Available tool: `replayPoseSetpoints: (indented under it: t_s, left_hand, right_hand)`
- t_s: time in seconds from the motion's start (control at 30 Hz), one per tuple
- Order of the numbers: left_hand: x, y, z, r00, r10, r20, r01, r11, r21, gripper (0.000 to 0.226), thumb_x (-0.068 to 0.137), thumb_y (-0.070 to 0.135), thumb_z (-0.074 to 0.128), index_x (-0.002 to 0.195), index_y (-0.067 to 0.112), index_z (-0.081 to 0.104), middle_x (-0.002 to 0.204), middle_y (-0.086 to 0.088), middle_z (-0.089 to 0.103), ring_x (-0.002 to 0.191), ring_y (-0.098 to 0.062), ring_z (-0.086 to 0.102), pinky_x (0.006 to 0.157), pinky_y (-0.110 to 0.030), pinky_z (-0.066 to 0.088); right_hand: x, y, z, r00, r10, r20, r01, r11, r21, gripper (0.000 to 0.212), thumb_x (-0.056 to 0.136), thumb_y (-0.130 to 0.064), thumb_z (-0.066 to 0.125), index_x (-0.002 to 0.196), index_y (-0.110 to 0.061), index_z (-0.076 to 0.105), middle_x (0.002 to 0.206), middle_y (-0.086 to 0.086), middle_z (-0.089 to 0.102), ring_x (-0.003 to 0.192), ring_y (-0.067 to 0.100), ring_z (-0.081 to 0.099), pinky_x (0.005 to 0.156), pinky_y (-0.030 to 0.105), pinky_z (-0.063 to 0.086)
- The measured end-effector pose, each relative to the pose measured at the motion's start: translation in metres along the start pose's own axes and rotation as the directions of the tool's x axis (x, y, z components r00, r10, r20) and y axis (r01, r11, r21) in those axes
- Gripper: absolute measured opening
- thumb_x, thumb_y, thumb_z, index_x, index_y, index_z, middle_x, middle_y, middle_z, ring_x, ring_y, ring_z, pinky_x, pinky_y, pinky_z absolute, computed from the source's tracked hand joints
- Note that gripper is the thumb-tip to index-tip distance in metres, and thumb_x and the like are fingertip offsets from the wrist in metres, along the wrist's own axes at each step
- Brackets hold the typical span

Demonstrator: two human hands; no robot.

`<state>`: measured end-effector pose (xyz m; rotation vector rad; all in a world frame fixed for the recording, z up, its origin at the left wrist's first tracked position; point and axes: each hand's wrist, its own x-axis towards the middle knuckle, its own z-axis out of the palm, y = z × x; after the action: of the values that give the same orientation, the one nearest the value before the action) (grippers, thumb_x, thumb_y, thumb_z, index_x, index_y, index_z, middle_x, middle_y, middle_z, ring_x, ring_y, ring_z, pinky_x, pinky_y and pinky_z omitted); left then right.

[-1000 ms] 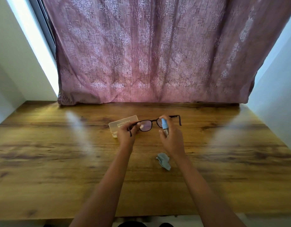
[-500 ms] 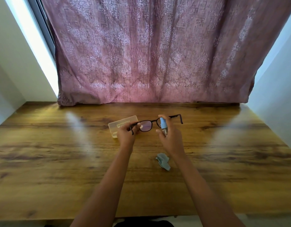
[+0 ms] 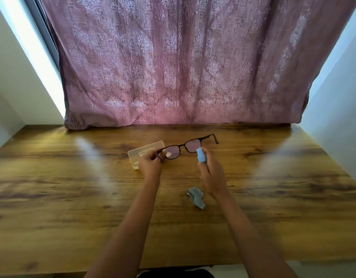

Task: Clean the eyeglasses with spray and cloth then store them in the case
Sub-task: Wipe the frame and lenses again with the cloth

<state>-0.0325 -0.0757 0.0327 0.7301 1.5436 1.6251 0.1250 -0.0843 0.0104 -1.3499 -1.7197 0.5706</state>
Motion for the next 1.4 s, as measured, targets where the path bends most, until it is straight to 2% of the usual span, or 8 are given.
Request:
replayPoseSetpoints:
  t_s: [0.1,0.2,0.47,0.6,0.8,1.17,1.23,1.4]
  left_hand:
    - [0.002,-0.002,0.002,0.999,-0.031,-0.020,0.029,0.998,-0.055,0.008,0.079,0.010,0.070,0.083,0.014,0.064,0.068,0.005,0.060,0.064,-0.004,0.054,0.047,-0.003,0.042]
    - [0.004,-0.004,0.006,0.999,-0.035,-0.027,0.033,0.997,-0.071,0.010,0.079,0.011,0.070,0.080,0.017,0.063,0.069,0.007,0.060,0.065,-0.004,0.055,0.048,-0.003,0.043]
    - [0.009,-0.009,0.013,0.998,-0.063,-0.007,0.062,0.996,-0.066,0.007,0.079,0.011,0.070,0.079,0.016,0.066,0.071,0.006,0.061,0.067,-0.006,0.056,0.061,-0.017,0.047]
    - [0.011,-0.008,0.015,0.999,-0.047,-0.014,0.046,0.997,-0.066,0.014,0.079,0.010,0.070,0.074,0.021,0.064,0.071,0.007,0.062,0.067,-0.005,0.057,0.055,-0.010,0.047]
    - [0.012,-0.009,0.015,0.999,-0.046,-0.011,0.045,0.996,-0.081,0.014,0.079,0.010,0.070,0.074,0.022,0.063,0.074,0.006,0.062,0.072,-0.007,0.057,0.067,-0.020,0.047]
    - [0.009,-0.007,0.017,1.000,-0.006,0.025,0.008,0.997,-0.082,0.014,0.080,0.006,0.068,0.075,0.018,0.063,0.049,0.015,0.062,0.050,0.008,0.057,0.049,-0.004,0.044]
    - [0.009,-0.007,0.016,0.999,0.002,0.036,0.001,0.996,-0.091,0.008,0.080,0.004,0.068,0.084,0.011,0.065,0.058,0.008,0.061,0.049,0.008,0.056,0.049,-0.005,0.045]
    - [0.006,-0.009,0.015,0.998,0.005,0.064,0.004,0.990,-0.140,0.014,0.080,-0.001,0.066,0.092,0.006,0.064,0.071,0.001,0.057,0.056,0.001,0.059,0.053,-0.007,0.048]
  right_hand:
    - [-0.002,0.015,-0.004,0.996,0.074,-0.042,-0.075,0.997,-0.031,0.030,0.093,-0.017,0.039,0.121,-0.010,0.045,0.066,-0.006,0.049,0.052,0.007,0.043,0.047,0.018,0.031]
    - [0.000,0.029,-0.010,0.986,0.126,-0.105,-0.134,0.989,-0.066,0.036,0.094,-0.023,0.047,0.127,-0.009,0.042,0.092,-0.001,0.057,0.074,0.009,0.052,0.057,0.014,0.034]
    - [0.019,0.051,-0.016,0.891,0.370,-0.264,-0.364,0.929,0.072,0.034,0.085,-0.015,0.062,0.117,-0.006,0.053,0.109,0.010,0.062,0.101,0.023,0.057,0.076,0.027,0.038]
    - [0.029,0.057,-0.016,0.864,0.420,-0.277,-0.412,0.907,0.091,0.037,0.085,-0.014,0.063,0.119,-0.005,0.053,0.112,0.012,0.061,0.103,0.024,0.056,0.076,0.027,0.037]
    - [0.030,0.066,-0.013,0.835,0.475,-0.279,-0.468,0.879,0.094,0.039,0.085,-0.012,0.063,0.121,-0.005,0.051,0.117,0.014,0.059,0.107,0.027,0.055,0.080,0.028,0.039]
    - [0.023,0.072,-0.009,0.826,0.499,-0.263,-0.481,0.867,0.133,0.046,0.080,-0.013,0.068,0.123,-0.008,0.050,0.121,0.011,0.057,0.113,0.026,0.053,0.082,0.028,0.039]
    - [0.023,0.067,-0.011,0.814,0.501,-0.293,-0.473,0.865,0.166,0.053,0.077,-0.012,0.071,0.124,-0.008,0.047,0.125,0.009,0.054,0.116,0.024,0.050,0.085,0.027,0.038]
    - [0.012,0.054,-0.014,0.776,0.426,-0.465,-0.433,0.896,0.099,0.037,0.075,-0.014,0.073,0.103,-0.010,0.049,0.108,0.009,0.053,0.094,0.019,0.053,0.073,0.024,0.040]
